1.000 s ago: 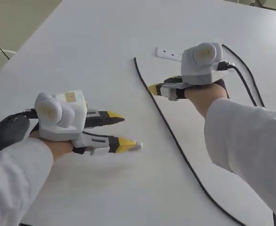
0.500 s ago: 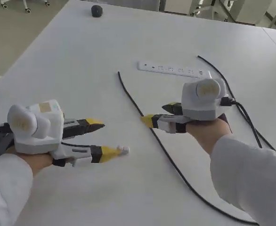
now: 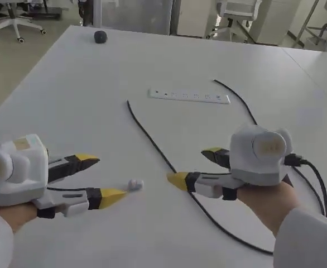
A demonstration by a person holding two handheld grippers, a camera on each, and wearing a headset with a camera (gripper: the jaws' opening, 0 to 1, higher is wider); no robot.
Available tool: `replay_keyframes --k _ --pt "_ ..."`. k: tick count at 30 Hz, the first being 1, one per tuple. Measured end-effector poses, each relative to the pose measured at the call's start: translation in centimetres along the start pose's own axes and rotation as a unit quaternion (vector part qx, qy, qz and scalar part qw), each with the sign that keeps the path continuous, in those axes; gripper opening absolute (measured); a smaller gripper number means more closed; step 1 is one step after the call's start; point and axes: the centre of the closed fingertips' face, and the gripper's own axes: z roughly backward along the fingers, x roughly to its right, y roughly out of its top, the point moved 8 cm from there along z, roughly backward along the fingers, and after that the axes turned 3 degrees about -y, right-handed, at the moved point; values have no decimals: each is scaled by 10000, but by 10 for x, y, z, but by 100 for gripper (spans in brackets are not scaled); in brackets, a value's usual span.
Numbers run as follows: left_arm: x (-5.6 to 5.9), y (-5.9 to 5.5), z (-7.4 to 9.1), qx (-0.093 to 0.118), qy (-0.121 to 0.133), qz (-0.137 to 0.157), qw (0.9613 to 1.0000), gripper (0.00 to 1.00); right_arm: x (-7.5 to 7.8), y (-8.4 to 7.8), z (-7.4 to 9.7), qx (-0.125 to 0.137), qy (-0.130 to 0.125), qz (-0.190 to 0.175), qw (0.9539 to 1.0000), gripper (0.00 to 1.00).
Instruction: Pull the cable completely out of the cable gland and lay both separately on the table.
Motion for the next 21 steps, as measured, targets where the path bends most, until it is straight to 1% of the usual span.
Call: replay_keyframes --k 3,4,6,10,12,15,17,21 --pt "5 1 12 89 97 99 9999 62 -4 -11 17 -75 -37 23 10000 69" --pt "7 2 15 115 128 106 9998 63 -5 -12 19 -81 -38 18 10000 69" --pt "9 2 19 118 163 140 9997 64 -8 -18 29 -99 -70 24 9999 71" --pt "17 -1 27 31 208 140 9997 66 -13 -29 47 -184 -110 62 9998 73" --pt "24 -3 30 -98 190 74 9997 68 -13 -33 57 -212 -147 52 9997 75" --pt "30 -5 32 -207 146 11 9997 70 -14 -38 70 -250 -226 77 9994 76" --pt "33 -4 34 -188 120 16 9997 72 -14 -41 78 -260 -264 91 9993 77" --pt "34 -2 35 -137 122 86 9998 72 -14 -48 91 -280 -325 30 9991 78"
